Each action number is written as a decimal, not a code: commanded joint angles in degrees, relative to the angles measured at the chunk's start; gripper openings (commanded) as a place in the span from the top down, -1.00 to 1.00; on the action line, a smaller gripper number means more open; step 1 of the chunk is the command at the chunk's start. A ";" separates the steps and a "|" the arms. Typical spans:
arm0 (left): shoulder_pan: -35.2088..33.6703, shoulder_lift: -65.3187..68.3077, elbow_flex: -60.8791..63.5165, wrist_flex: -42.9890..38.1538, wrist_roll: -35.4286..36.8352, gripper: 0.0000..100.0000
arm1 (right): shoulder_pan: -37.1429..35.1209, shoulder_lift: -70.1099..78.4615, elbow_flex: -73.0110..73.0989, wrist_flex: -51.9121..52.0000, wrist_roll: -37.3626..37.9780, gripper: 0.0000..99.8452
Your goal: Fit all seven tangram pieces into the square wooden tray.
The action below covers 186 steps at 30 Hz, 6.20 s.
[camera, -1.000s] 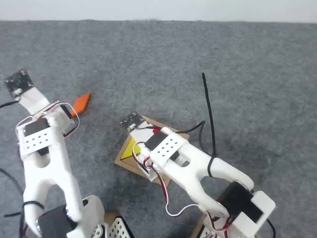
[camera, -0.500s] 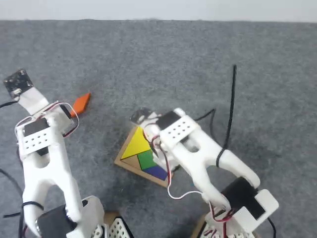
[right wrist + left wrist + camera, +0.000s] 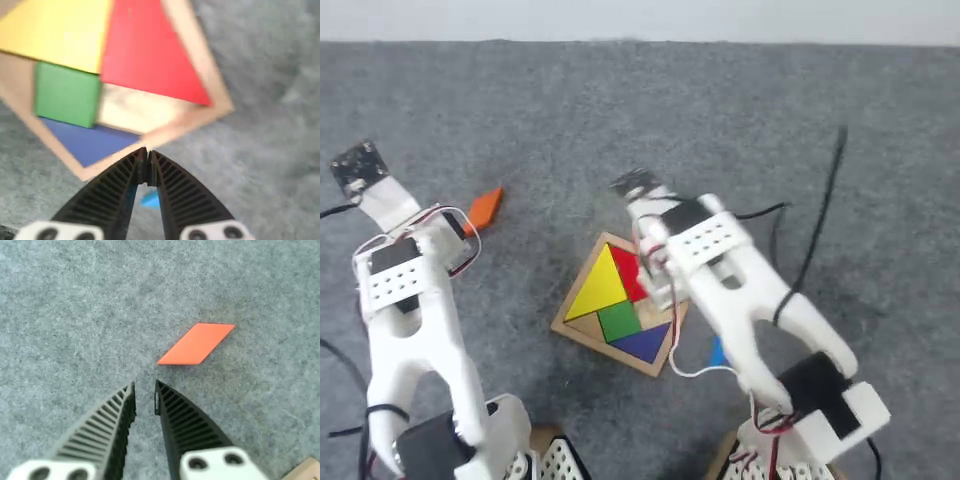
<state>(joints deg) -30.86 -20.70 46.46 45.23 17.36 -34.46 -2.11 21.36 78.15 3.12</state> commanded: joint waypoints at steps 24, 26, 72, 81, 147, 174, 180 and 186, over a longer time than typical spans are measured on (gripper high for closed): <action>8.70 18.11 -20.09 16.53 -16.97 0.55 | 14.11 -20.62 13.80 0.48 -8.18 0.94; 8.70 23.47 -23.60 18.81 -19.87 0.55 | 14.90 -21.05 16.00 0.66 -8.09 0.94; 8.26 35.43 -28.09 21.27 -22.42 0.56 | 6.81 -21.93 41.58 -22.46 39.56 0.80; 8.26 35.43 -28.09 21.36 -22.42 0.56 | 7.08 -23.78 34.20 -18.68 50.29 0.80; 8.18 35.52 -28.09 21.27 -22.42 0.56 | -1.19 -17.80 38.86 -11.47 10.02 0.54; 8.18 35.52 -28.09 21.27 -22.51 0.56 | 5.85 -27.65 36.84 -11.47 43.08 0.93; 8.18 35.52 -28.09 21.36 -22.51 0.56 | 12.35 -29.93 36.84 -23.52 52.57 0.93; 8.18 35.52 -28.09 21.36 -22.51 0.56 | 19.38 -30.11 36.92 -32.31 53.10 0.93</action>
<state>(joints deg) -22.68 15.34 19.82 66.86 -4.26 -18.90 -29.71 59.60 49.32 55.25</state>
